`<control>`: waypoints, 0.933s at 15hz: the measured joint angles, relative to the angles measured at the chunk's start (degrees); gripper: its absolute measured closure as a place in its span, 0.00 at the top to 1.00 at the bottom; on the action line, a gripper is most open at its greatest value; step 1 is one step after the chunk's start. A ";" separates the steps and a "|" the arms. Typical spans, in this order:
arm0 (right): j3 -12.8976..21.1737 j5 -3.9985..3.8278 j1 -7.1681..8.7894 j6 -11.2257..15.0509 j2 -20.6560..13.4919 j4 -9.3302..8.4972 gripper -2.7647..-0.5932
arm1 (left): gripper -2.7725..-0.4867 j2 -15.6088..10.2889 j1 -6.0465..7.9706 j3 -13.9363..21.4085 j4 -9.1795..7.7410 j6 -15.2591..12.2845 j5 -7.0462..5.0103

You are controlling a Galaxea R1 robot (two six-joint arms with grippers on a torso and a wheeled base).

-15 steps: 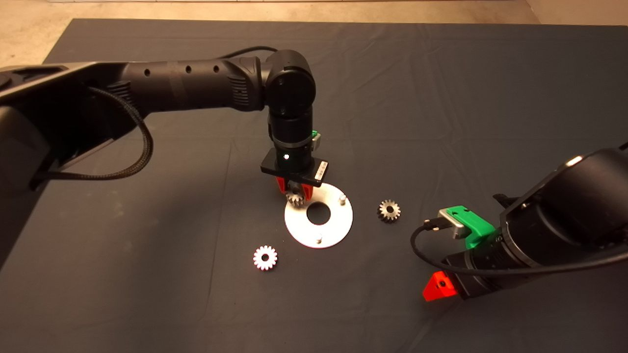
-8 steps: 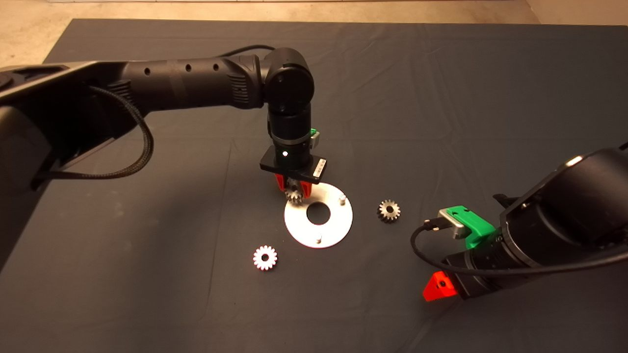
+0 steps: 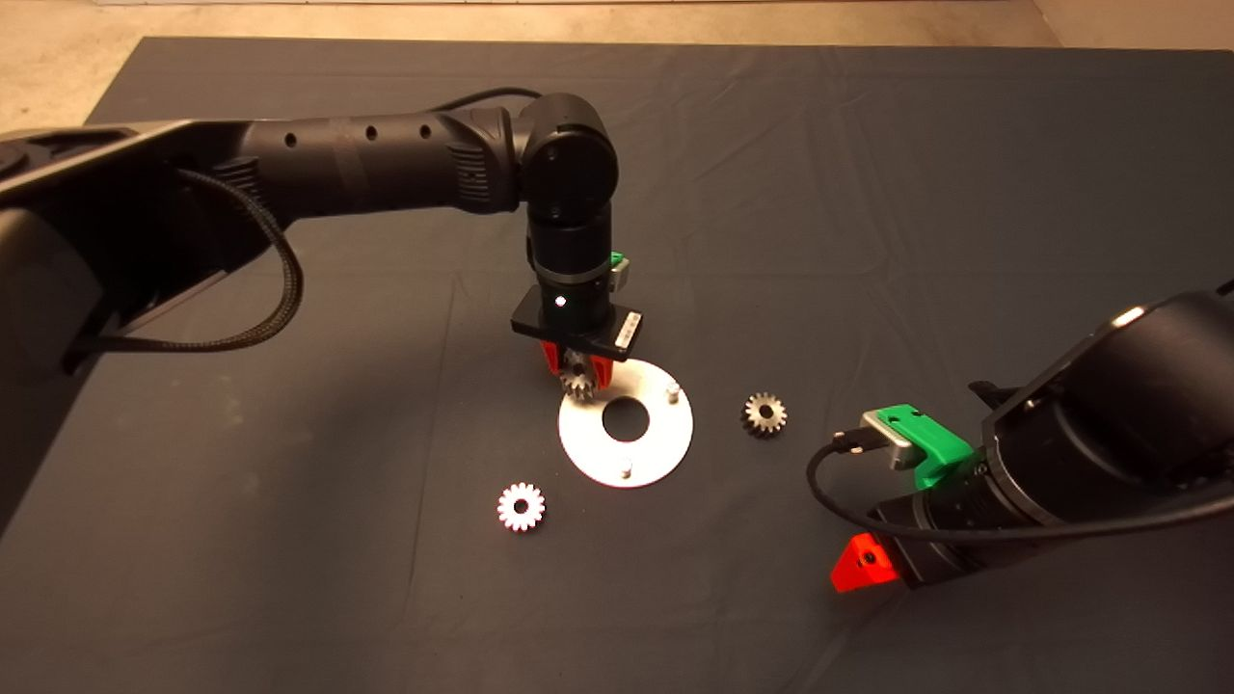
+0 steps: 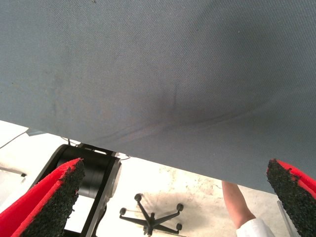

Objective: Install three planetary gears onto the carrier pins

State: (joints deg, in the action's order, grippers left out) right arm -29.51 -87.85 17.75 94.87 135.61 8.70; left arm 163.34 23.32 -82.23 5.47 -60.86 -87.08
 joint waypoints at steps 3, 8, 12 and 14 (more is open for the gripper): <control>0.00 -0.01 0.00 0.00 0.00 0.00 0.99 | 0.20 0.00 -0.32 0.39 0.15 -0.34 0.00; 0.00 0.00 0.00 0.00 -0.01 0.00 0.99 | 0.20 -0.24 -0.94 1.77 0.61 -1.71 -0.13; 0.00 -0.02 0.00 0.00 0.00 0.00 0.99 | 0.21 -0.33 -0.94 2.18 0.61 -1.96 -0.24; 0.00 -0.02 0.00 0.00 0.00 0.00 0.99 | 0.22 -0.35 -0.94 2.18 0.61 -2.15 -0.24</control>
State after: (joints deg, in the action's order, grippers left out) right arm -29.51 -87.87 17.75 94.87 135.61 8.70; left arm 162.99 22.38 -80.04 6.08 -63.00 -87.32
